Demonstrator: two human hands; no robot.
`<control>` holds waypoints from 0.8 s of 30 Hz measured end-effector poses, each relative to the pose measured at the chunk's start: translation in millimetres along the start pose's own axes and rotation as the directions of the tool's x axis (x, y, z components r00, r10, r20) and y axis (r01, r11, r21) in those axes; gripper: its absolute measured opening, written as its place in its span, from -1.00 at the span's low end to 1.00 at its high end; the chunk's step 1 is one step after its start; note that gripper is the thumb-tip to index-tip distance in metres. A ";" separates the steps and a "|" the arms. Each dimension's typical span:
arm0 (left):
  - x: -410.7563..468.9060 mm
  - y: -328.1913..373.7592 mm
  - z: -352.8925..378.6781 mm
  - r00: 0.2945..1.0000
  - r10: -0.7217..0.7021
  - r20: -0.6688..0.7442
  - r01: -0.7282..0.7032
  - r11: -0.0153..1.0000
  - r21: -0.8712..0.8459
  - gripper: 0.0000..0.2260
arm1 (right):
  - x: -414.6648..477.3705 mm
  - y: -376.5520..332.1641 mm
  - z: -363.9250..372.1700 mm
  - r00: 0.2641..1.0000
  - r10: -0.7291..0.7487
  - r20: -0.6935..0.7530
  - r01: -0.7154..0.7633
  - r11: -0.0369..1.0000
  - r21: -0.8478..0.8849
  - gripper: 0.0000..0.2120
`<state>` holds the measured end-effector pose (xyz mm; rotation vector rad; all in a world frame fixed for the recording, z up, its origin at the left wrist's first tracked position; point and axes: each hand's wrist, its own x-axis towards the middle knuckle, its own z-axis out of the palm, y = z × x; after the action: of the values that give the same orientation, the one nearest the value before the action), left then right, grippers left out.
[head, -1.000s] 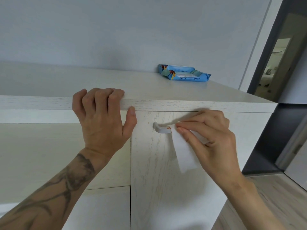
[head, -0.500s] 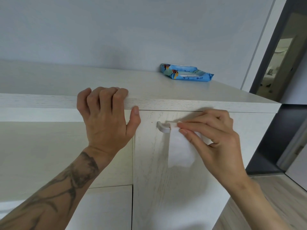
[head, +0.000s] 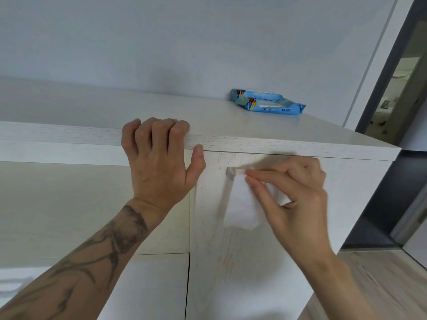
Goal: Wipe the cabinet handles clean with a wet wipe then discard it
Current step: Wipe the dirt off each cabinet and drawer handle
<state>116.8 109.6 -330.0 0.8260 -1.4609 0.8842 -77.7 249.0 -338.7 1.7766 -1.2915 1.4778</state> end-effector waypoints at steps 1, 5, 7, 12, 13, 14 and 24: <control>0.1 0.3 -0.1 1.000 -0.001 0.001 0.001 1.000 0.001 -0.64 | 1.6 -6.6 6.1 1.000 -0.019 0.011 0.019 1.000 -0.003 -0.91; 0.1 0.4 -0.7 1.000 -0.002 0.011 0.002 1.000 0.010 -0.63 | 2.1 -11.0 10.1 0.998 -0.062 0.011 0.063 0.997 -0.046 -0.91; 0.4 0.3 -0.7 1.000 -0.001 0.011 0.001 1.000 0.010 -0.63 | -2.5 -10.4 8.3 0.998 -0.042 -0.047 0.039 0.998 -0.058 -0.92; 0.5 0.7 -0.5 1.000 0.005 0.011 -0.005 1.000 0.013 -0.63 | 3.8 -22.5 23.1 0.999 -0.013 -0.047 0.009 0.996 -0.091 -0.94; 0.6 0.6 -0.6 1.000 0.004 0.014 -0.005 1.000 0.014 -0.64 | 4.7 -23.5 23.9 0.999 -0.020 -0.042 0.015 0.993 -0.113 -0.95; 0.6 0.5 -0.7 1.000 0.004 0.015 -0.004 1.000 0.014 -0.64 | 4.4 -24.5 24.1 0.998 -0.028 -0.053 0.021 0.990 -0.139 -0.95; 0.7 0.4 -1.6 1.000 0.005 0.021 -0.005 1.000 0.018 -0.63 | 3.9 -36.3 28.6 0.993 0.007 -0.117 -0.031 0.978 -0.208 -0.91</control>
<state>117.2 111.2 -329.3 0.8478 -1.4758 0.8965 -32.4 239.6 -336.5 1.5261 -1.3543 1.3774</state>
